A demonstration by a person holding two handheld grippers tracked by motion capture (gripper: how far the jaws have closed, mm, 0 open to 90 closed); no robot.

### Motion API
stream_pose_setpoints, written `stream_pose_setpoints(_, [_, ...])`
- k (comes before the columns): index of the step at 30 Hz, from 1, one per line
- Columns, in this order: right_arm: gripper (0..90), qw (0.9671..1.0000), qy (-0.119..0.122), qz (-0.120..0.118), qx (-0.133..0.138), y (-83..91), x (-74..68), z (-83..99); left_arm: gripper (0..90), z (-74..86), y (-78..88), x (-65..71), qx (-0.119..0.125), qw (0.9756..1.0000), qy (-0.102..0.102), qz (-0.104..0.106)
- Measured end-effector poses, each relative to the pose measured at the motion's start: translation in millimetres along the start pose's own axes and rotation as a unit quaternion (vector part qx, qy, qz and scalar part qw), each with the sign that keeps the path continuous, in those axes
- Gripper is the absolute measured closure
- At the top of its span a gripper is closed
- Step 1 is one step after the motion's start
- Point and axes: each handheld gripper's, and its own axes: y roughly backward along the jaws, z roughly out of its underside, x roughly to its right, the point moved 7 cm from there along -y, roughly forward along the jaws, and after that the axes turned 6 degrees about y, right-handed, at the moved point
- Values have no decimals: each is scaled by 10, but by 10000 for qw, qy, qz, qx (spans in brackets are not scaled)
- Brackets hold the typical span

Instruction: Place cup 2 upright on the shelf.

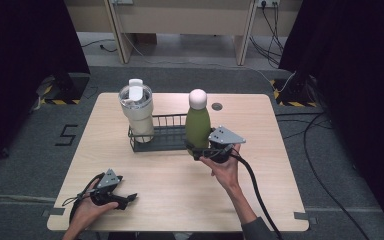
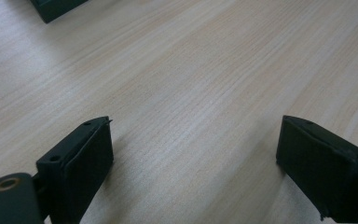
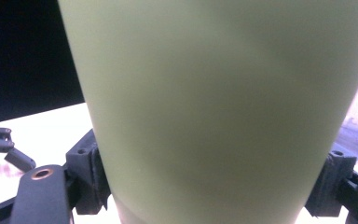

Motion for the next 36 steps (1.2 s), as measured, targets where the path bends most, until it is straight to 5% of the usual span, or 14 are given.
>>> stream_pose_setpoints(36, [209, 9998, -176, 109, -8, -742, 250, -383, 100, -2, -1, 0, -3, 10000, -7, 8])
